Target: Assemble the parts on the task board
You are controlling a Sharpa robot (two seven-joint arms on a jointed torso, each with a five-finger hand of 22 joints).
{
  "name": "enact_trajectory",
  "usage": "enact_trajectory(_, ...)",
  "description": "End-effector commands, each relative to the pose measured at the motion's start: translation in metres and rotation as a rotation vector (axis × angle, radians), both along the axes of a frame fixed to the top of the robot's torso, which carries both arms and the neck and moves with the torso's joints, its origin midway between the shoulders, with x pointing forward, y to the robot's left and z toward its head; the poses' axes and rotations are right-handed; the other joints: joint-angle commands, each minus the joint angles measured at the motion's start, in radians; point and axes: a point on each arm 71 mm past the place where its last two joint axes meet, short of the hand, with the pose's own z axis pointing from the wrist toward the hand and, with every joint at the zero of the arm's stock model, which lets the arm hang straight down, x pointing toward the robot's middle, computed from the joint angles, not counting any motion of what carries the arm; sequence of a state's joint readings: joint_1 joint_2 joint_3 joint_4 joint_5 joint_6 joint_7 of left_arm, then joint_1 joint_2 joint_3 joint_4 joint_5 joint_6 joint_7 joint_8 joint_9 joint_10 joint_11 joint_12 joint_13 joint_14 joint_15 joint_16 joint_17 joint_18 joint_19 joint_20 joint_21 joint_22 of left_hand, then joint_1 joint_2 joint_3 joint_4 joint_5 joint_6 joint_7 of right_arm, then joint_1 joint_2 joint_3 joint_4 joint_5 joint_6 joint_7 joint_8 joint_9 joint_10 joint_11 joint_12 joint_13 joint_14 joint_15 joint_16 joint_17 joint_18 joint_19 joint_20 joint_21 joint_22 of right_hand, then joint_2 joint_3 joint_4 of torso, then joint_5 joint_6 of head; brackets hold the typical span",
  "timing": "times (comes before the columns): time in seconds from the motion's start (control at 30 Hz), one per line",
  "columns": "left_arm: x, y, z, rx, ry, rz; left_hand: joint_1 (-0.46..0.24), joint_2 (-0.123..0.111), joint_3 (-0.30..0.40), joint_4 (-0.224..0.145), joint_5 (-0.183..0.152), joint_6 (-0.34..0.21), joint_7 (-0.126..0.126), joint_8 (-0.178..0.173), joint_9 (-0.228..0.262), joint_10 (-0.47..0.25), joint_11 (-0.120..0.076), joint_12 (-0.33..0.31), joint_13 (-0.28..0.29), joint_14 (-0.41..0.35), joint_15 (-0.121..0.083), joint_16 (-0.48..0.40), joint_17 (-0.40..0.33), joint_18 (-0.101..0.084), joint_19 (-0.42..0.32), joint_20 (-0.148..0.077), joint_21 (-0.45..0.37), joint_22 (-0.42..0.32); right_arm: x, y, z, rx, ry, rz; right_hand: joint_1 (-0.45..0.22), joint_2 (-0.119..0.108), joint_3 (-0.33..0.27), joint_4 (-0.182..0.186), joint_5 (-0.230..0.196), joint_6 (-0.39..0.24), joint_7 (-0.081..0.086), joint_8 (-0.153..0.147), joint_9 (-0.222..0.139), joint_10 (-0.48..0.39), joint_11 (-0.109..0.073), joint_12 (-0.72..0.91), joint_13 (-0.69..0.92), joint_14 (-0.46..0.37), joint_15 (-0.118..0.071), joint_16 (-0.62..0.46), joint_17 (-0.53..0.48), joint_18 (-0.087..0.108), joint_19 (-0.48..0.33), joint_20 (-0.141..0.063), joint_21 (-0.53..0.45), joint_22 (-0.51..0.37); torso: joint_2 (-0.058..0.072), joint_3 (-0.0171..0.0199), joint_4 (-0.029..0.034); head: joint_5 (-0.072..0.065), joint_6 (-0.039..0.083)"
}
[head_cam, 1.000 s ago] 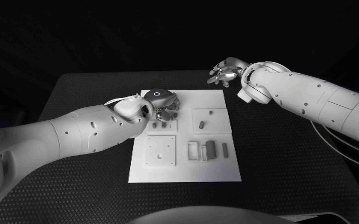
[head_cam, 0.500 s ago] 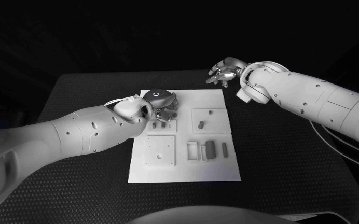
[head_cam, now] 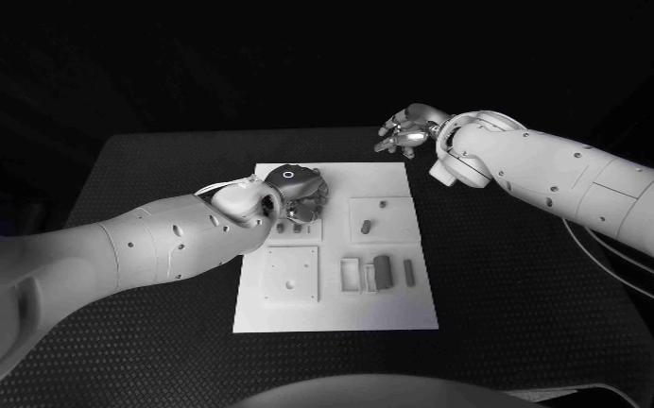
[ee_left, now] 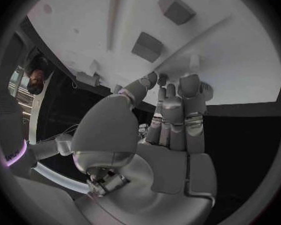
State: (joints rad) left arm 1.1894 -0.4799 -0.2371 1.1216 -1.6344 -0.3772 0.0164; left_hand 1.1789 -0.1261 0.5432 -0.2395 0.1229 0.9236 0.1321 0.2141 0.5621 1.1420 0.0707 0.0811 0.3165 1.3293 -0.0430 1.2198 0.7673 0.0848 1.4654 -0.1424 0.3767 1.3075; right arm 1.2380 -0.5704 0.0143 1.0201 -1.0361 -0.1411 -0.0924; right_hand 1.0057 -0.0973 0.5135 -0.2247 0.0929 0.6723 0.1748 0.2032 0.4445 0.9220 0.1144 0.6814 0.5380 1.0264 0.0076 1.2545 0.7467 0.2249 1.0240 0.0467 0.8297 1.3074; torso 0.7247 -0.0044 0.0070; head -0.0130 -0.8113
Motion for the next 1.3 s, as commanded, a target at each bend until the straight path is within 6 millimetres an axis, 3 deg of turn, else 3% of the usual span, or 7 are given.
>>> enact_trajectory(0.03, -0.0007, -0.0022, -0.0020, 0.002, 0.012, -0.006, -0.003, 0.011, 0.007, -0.002, 0.004, 0.007, -0.002, 0.004, -0.002, 0.007, -0.001, 0.003, 0.001, -0.004, -0.001, 0.007, -0.002, 0.089, 0.009, 0.003, 0.006, 0.023, -0.0004, 0.0022, 0.0002, -0.005, -0.005, 0.015, 0.000, 0.009, 0.000, 0.003, 0.002, 0.000, 0.050, 0.003, -0.002, -0.008, -0.002, 0.006, -0.002, -0.003, -0.006, 0.007, -0.001, 0.037, -0.002, -0.007, -0.003, 0.018, 0.000, -0.0006, -0.0003, -0.002, -0.001)
enact_trajectory(0.8, 0.0015, -0.0011, -0.0072, 0.027, 0.034, 0.010, -0.007, 0.022, 0.010, 0.003, 0.004, 0.013, 0.002, 0.008, -0.005, 0.020, -0.001, 0.003, 0.005, -0.006, -0.001, 0.012, -0.013, 0.086, 0.005, 0.001, 0.009, 0.023, -0.0006, 0.0023, 0.0003, -0.005, -0.005, 0.016, 0.000, 0.009, 0.000, 0.003, 0.002, 0.000, 0.050, 0.004, -0.002, -0.008, -0.002, 0.007, -0.002, -0.003, -0.006, 0.007, -0.001, 0.037, -0.002, -0.007, -0.003, 0.018, 0.000, -0.0009, 0.0008, -0.006, -0.004)
enact_trajectory(1.3, -0.0003, -0.0028, -0.0085, 0.039, 0.048, -0.001, 0.005, 0.035, 0.023, -0.005, 0.005, 0.047, 0.003, 0.027, -0.006, 0.076, -0.009, 0.019, 0.025, -0.010, -0.008, 0.023, -0.036, 0.081, -0.002, -0.003, 0.018, 0.023, -0.0006, 0.0020, 0.0002, -0.006, -0.005, 0.016, 0.000, 0.009, 0.000, 0.003, 0.002, 0.000, 0.050, 0.004, -0.002, -0.008, -0.002, 0.007, -0.002, -0.003, -0.006, 0.007, -0.002, 0.037, -0.002, -0.007, -0.003, 0.018, 0.000, -0.0002, 0.0008, -0.009, -0.006)
